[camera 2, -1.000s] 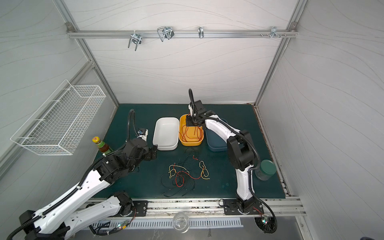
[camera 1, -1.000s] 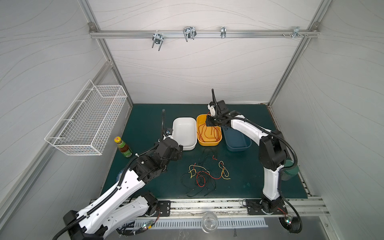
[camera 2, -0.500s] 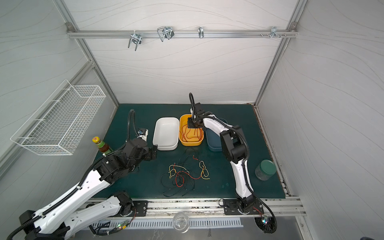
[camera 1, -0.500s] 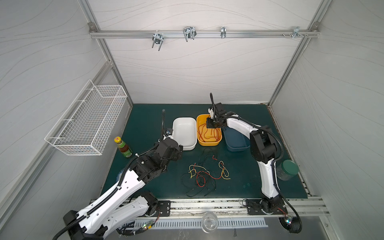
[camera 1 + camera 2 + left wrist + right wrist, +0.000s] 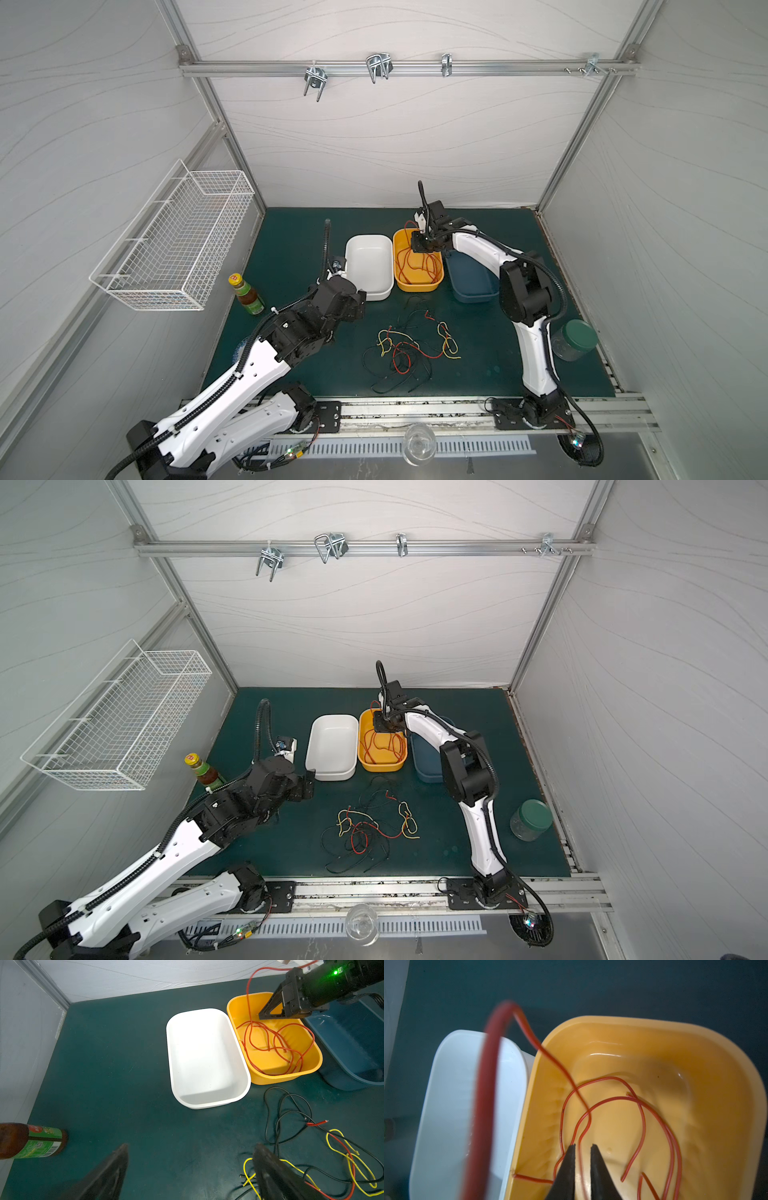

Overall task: Untangle the cables
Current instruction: 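Open the right gripper and release the red wire into the yellow tub, then grasp the red wire end hanging into the white tub with the right gripper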

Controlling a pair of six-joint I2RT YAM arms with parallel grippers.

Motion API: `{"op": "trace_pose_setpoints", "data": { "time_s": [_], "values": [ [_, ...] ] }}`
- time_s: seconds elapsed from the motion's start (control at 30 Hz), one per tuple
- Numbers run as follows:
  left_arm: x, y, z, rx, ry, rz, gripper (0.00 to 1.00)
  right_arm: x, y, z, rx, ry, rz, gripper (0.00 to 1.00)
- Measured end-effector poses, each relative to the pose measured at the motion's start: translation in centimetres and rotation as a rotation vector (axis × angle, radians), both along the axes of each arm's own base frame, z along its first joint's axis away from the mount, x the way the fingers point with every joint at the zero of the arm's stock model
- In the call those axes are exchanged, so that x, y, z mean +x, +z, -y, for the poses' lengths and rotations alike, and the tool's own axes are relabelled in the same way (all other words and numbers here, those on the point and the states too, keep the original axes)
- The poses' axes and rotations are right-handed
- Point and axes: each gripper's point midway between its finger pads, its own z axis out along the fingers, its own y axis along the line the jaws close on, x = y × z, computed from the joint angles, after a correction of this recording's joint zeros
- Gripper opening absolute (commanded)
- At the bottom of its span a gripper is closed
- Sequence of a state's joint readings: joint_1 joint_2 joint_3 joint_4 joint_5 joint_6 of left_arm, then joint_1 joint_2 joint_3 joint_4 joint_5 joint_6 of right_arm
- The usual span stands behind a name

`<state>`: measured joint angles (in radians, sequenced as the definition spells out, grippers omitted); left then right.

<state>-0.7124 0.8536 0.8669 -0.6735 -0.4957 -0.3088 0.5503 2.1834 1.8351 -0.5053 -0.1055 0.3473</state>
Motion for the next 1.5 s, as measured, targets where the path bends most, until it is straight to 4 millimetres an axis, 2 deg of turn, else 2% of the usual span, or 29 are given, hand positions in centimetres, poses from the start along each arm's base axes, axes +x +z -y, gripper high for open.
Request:
{"op": "trace_pose_setpoints", "data": {
  "time_s": [0.13, 0.3, 0.43, 0.57, 0.73, 0.87, 0.97, 1.33, 1.5],
  "values": [
    [0.0, 0.0, 0.0, 0.000, -0.001, 0.000, 0.94, -0.3, 1.5, 0.0, -0.002, -0.001, 0.013, 0.32],
    [0.0, 0.0, 0.0, 0.000, -0.002, 0.000, 0.94, -0.7, 5.9, 0.2, 0.024, -0.007, 0.081, 0.34],
    [0.0, 0.0, 0.0, 0.000, -0.003, -0.001, 0.94, -1.4, 9.9, 0.6, 0.059, -0.010, 0.149, 0.41],
    [0.0, 0.0, 0.0, 0.000, -0.003, -0.001, 0.94, -1.5, 11.6, 0.3, 0.095, 0.008, 0.180, 0.46],
    [0.0, 0.0, 0.1, 0.000, -0.004, -0.001, 0.94, -1.8, 11.7, -1.2, 0.129, 0.042, 0.164, 0.59],
    [0.0, 0.0, 0.1, 0.001, -0.004, -0.001, 0.94, -1.6, 12.2, -3.5, 0.153, 0.052, 0.163, 0.62],
    [0.0, -0.1, 0.1, 0.002, -0.004, -0.002, 0.94, -1.6, 11.8, -5.0, 0.164, 0.056, 0.141, 0.63],
    [-0.1, -0.2, 0.3, -0.005, -0.014, -0.009, 0.94, -4.0, 5.2, -8.2, 0.073, 0.062, 0.008, 0.58],
    [-0.1, -0.2, 0.3, -0.007, -0.017, -0.011, 0.94, -4.5, 3.2, -9.4, 0.040, 0.082, -0.007, 0.57]
  ]
}}
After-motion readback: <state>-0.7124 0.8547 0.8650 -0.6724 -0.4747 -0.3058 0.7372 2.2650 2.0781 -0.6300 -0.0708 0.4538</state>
